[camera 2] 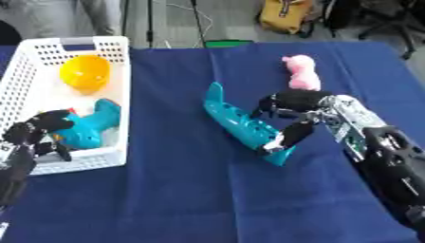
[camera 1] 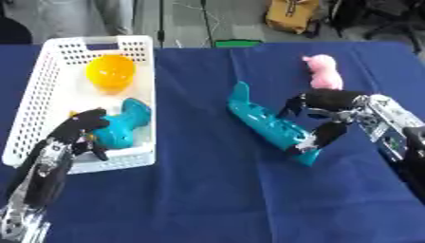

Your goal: Pick up objects on the table and place them in the box.

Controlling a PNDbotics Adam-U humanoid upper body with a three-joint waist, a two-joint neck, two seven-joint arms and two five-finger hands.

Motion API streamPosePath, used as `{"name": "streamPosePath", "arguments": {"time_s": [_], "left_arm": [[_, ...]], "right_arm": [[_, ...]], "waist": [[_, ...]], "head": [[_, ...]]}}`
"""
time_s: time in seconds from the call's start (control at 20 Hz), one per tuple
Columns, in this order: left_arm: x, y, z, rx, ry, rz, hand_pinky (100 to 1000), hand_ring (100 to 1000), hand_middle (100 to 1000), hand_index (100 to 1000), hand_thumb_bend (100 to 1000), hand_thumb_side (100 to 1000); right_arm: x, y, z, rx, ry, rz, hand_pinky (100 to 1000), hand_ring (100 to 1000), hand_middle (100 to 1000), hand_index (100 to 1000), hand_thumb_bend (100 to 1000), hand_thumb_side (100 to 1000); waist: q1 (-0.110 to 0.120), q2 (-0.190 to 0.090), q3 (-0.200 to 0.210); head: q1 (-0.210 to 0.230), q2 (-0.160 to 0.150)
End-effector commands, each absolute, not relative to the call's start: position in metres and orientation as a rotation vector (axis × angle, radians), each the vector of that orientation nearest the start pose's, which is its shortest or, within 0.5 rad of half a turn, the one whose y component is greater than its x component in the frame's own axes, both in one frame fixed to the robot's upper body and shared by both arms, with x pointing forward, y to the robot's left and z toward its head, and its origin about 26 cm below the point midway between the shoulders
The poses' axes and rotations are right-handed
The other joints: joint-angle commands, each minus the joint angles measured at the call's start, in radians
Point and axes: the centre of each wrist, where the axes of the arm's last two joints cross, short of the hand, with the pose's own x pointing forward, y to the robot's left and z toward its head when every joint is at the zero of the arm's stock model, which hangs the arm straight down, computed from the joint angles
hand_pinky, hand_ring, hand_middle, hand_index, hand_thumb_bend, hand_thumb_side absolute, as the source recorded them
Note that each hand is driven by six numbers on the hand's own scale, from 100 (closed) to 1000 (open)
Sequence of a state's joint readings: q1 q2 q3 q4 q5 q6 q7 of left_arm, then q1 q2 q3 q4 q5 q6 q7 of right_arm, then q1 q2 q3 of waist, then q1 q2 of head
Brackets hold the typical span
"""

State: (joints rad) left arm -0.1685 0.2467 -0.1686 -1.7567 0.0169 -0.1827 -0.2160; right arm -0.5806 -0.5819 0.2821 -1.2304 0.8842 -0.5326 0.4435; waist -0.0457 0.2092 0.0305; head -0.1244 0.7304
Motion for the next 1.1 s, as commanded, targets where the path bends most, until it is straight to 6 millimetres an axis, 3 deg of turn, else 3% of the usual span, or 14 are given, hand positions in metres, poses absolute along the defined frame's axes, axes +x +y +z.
{"name": "streamPosePath", "arguments": {"time_s": [0.05,0.4,0.8,0.85,0.9,0.95,1.0,1.05,1.1], "left_arm": [[0.307,0.234,0.094,-0.158,-2.035,-0.622,457,842,843,775,272,1000],[0.307,0.234,0.094,-0.160,-2.034,-0.622,457,842,843,775,273,1000],[0.307,0.234,0.093,-0.161,-2.035,-0.618,457,842,844,775,275,1000],[0.307,0.233,0.093,-0.162,-2.035,-0.618,457,843,844,775,275,1000],[0.307,0.233,0.093,-0.162,-2.034,-0.618,457,843,844,775,275,1000],[0.307,0.233,0.093,-0.162,-2.034,-0.618,457,843,844,775,275,1000],[0.307,0.233,0.094,-0.162,-2.035,-0.617,457,843,844,775,275,1000],[0.307,0.233,0.094,-0.162,-2.035,-0.617,457,843,844,775,275,1000],[0.307,0.233,0.094,-0.162,-2.035,-0.617,457,843,844,775,275,1000]], "right_arm": [[0.408,-0.311,0.121,-0.677,-1.337,2.051,487,665,744,856,719,929],[0.409,-0.305,0.113,-0.723,-1.313,2.091,496,669,747,860,716,929],[0.414,-0.305,0.091,-0.813,-1.231,2.099,518,691,793,884,695,855],[0.414,-0.306,0.088,-0.817,-1.218,2.099,478,672,793,887,657,757],[0.415,-0.307,0.084,-0.824,-1.203,2.096,478,672,793,887,657,757],[0.415,-0.308,0.081,-0.831,-1.192,2.093,408,630,784,884,584,586],[0.415,-0.309,0.078,-0.838,-1.182,2.088,408,630,784,884,584,586],[0.415,-0.310,0.075,-0.845,-1.175,2.085,331,578,776,880,520,404],[0.415,-0.311,0.073,-0.851,-1.168,2.079,331,578,776,880,520,404]], "waist": [[0.000,-0.012,-0.002],[0.000,-0.012,-0.005],[-0.001,-0.012,-0.006],[0.000,-0.012,-0.007],[0.000,-0.011,-0.007],[0.000,-0.011,-0.007],[0.000,-0.011,-0.007],[0.001,-0.010,-0.008],[0.001,-0.010,-0.008]], "head": [[-0.002,0.001],[-0.003,0.001],[-0.003,-0.003],[-0.003,-0.003],[-0.004,-0.004],[-0.004,-0.005],[-0.003,-0.005],[-0.003,-0.006],[-0.003,-0.007]]}}
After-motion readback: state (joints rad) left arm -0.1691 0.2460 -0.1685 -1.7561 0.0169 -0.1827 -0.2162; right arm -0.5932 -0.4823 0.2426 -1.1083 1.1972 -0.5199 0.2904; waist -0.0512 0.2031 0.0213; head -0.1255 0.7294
